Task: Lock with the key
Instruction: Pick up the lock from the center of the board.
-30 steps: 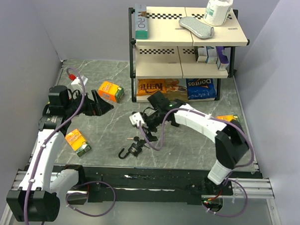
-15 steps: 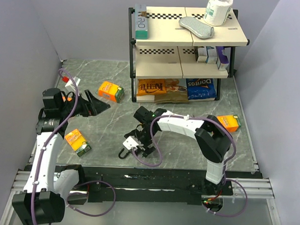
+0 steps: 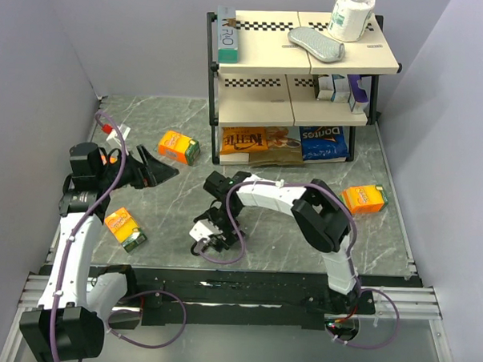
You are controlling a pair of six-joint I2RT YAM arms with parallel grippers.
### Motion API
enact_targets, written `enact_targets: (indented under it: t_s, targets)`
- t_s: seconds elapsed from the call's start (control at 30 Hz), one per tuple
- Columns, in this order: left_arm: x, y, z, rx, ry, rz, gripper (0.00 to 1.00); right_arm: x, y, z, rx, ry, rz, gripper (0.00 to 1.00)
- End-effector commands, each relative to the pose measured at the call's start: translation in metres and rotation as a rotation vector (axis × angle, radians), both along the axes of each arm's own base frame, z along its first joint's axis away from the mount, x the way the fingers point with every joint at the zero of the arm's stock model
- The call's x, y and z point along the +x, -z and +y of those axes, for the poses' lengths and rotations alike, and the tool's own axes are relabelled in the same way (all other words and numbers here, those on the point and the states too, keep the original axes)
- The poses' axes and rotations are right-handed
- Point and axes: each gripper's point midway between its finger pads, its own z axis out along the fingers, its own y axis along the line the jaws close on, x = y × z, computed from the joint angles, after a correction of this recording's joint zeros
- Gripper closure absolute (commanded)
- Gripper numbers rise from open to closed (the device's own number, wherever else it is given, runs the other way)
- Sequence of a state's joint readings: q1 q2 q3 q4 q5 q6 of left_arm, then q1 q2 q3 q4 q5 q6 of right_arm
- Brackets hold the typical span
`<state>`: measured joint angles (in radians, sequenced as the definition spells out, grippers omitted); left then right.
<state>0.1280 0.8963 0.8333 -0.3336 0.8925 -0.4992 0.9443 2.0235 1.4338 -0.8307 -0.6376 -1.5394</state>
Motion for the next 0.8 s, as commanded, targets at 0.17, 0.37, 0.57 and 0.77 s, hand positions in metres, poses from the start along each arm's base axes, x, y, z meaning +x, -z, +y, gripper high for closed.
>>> enact_targets:
  t_s: [0.17,0.37,0.57,0.77]
  targets:
    - [0.001,0.0,0.002,0.014,-0.01,-0.021,0.03,-0.007,0.006,-0.003,-0.081,-0.059,-0.01,0.19]
    - [0.01,0.001,0.014,0.052,-0.098,-0.001,0.04,-0.01,0.009,-0.003,-0.085,-0.017,-0.021,0.45]
    - [0.023,-0.012,0.026,0.104,-0.161,-0.03,0.04,-0.011,-0.028,0.005,0.013,0.082,0.028,0.79]
    - [0.014,-0.021,0.014,0.187,0.014,-0.153,0.04,-0.008,-0.08,0.006,0.105,0.229,0.128,1.0]
